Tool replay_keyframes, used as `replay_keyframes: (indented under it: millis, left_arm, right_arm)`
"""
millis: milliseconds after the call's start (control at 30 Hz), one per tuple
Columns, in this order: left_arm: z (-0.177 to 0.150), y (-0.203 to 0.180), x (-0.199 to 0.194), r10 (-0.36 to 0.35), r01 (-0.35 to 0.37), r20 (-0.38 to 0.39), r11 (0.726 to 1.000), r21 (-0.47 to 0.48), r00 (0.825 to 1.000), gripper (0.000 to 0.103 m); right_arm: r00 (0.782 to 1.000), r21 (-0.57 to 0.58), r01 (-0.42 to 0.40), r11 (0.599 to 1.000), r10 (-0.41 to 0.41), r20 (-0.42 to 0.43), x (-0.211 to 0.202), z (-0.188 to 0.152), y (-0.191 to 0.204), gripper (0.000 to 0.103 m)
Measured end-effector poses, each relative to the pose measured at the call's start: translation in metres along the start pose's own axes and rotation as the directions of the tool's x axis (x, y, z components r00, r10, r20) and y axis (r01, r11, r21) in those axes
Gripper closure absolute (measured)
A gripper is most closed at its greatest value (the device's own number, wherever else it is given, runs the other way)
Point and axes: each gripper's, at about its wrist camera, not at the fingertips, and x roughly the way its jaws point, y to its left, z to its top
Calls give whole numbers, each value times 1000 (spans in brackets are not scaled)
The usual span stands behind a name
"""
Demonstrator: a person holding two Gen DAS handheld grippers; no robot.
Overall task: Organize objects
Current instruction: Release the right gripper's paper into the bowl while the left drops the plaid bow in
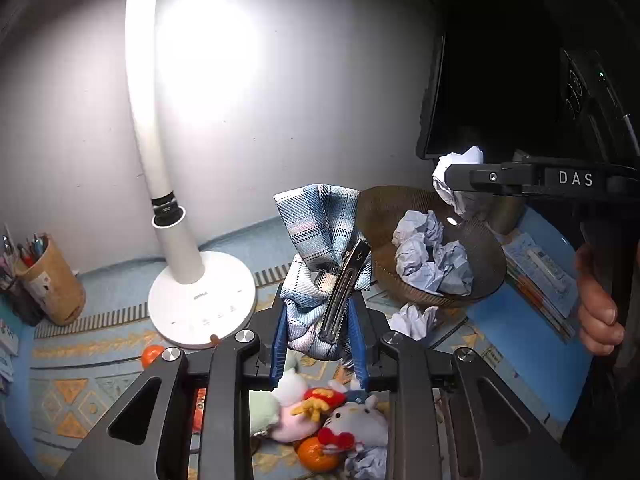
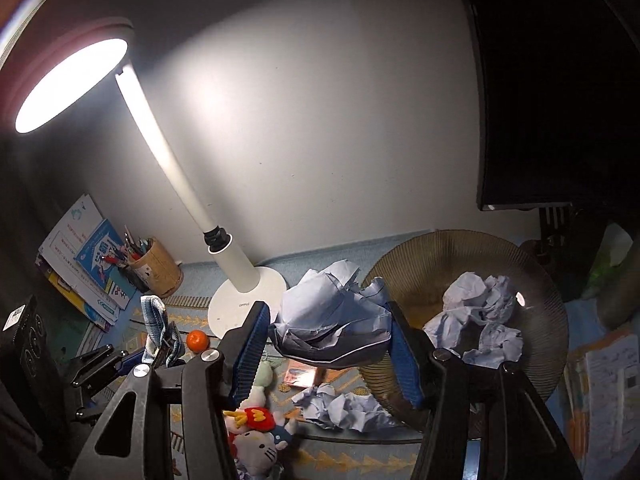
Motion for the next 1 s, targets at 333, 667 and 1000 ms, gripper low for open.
replay_keyframes:
  millis: [333, 667, 1000]
  left_arm:
    - [30, -74, 95, -85, 87, -99, 996, 9, 991, 80]
    - [20, -92, 155, -71, 75, -180, 997, 17, 981, 59]
    - [25, -80, 134, -100, 98, -122, 995, -23, 987, 23]
  right_arm:
    - [996, 197, 91, 976, -86, -35, -1, -15, -124, 47]
    - [994, 267, 96, 959, -76, -84, 36, -26, -171, 44]
    - [997, 259, 69, 963, -58, -51, 41, -26, -175, 24]
